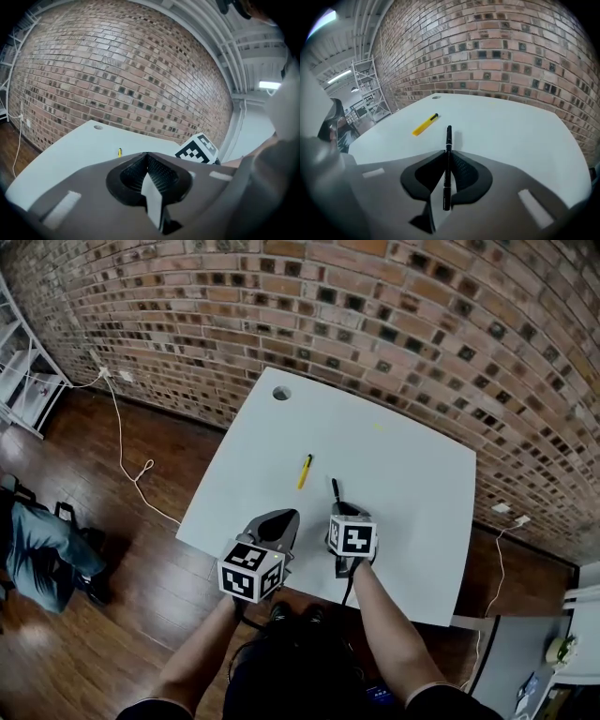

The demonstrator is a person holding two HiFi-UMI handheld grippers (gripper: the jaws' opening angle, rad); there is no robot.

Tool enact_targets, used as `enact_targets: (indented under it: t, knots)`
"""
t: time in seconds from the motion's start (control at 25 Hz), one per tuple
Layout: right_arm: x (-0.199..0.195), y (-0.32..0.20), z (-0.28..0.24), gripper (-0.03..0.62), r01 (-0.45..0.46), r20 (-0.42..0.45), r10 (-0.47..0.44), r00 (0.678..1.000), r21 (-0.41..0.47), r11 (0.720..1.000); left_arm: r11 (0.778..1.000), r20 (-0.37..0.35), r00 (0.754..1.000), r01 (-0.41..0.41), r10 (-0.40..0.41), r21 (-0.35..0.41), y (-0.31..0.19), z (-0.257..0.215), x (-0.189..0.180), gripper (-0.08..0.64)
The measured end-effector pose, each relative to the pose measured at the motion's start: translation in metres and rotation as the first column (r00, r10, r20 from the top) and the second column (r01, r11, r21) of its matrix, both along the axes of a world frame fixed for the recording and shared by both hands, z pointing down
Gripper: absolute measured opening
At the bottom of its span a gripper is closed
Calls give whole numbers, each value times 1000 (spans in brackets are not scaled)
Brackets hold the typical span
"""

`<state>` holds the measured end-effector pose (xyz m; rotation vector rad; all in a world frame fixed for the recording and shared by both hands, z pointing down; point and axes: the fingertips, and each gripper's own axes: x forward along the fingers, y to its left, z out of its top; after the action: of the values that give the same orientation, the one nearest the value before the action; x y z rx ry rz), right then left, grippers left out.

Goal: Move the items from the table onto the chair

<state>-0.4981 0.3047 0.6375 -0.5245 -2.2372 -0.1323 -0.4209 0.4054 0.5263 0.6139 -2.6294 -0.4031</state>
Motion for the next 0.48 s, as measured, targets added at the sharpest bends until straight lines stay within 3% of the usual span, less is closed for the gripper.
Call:
enact_targets:
  t: [0.2,0.48]
  knots:
    - [-3,-3,-40,41,34,119,-30,992,-35,999,1000,34,999,-8,8,-3,-1,-13,-6,12]
    - [0,-18,-125,41,80,291,-47,956,-102,992,1000,113,994,-13,14,-7,-10,-53,-14,12]
